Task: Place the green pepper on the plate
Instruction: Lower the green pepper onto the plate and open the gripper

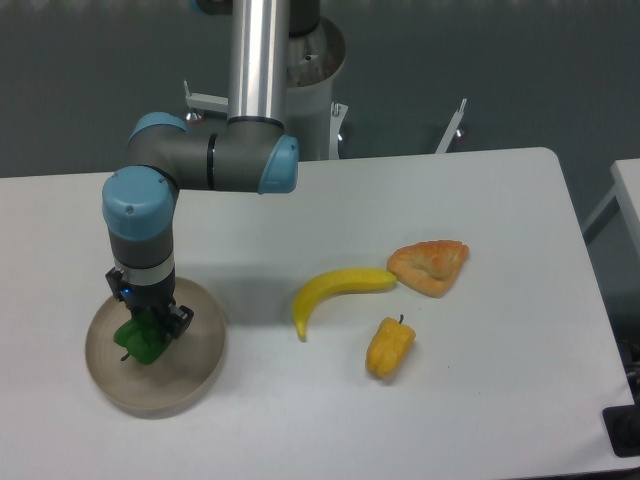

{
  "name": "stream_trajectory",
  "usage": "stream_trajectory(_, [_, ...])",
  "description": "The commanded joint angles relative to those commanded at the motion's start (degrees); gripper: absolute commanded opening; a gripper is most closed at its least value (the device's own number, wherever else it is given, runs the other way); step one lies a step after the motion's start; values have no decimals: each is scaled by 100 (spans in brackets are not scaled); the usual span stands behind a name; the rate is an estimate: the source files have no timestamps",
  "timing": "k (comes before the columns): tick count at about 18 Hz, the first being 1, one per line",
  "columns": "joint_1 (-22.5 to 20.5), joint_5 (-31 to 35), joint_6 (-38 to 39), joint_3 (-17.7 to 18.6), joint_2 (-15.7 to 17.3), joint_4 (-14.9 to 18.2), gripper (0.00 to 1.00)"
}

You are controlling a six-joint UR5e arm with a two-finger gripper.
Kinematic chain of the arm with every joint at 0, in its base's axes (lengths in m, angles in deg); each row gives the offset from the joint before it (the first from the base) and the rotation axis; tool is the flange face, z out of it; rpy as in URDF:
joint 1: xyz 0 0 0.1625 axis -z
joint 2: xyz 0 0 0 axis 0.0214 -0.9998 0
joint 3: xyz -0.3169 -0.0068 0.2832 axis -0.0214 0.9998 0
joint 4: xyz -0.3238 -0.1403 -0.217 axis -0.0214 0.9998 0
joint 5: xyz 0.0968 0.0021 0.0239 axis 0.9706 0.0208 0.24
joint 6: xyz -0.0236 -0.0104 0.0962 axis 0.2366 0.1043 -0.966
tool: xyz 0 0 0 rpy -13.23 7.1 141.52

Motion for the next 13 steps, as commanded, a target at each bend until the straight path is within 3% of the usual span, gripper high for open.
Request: stream_trajectory(13, [0,-44,62,0,-123,-18,43])
